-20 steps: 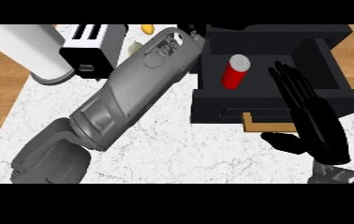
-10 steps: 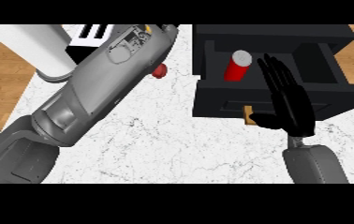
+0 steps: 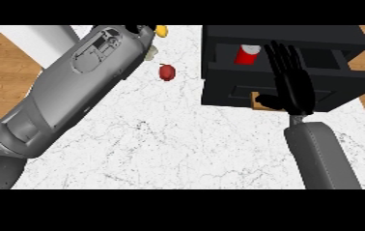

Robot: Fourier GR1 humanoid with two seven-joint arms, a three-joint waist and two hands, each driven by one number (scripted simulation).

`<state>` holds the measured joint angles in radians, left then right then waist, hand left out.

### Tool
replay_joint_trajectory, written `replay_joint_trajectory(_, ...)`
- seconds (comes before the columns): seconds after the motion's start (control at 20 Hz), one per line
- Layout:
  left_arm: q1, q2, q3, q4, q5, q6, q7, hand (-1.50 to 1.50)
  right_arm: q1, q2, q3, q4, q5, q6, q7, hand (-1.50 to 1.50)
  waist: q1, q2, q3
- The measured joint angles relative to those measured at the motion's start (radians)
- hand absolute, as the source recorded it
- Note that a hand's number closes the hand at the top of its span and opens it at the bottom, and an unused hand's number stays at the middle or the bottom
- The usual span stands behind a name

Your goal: Pick up the can, place it into the drawer and close the drawer

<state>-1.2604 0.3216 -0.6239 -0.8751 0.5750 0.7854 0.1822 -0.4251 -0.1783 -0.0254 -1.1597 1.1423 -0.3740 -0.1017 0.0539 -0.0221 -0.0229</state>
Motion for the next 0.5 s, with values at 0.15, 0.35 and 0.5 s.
replay_joint_trajectory(0.15,0.017,0.032,-0.002,-0.058,-0.005,0.000,0.040,-1.50,-0.063,-0.004,-0.026,0.098,0.020,-0.053,-0.006,-1.50,0.007,0.001,0.000)
replay_joint_trajectory(0.35,0.066,0.074,-0.006,-0.137,-0.017,0.001,0.074,-1.50,-0.155,0.009,-0.060,0.250,0.034,-0.133,-0.007,-1.50,0.012,0.014,0.012)
replay_joint_trajectory(0.5,0.113,0.097,-0.010,-0.193,-0.032,0.013,0.092,-1.50,-0.222,0.012,-0.081,0.353,0.045,-0.198,-0.016,-1.50,0.009,0.014,0.012)
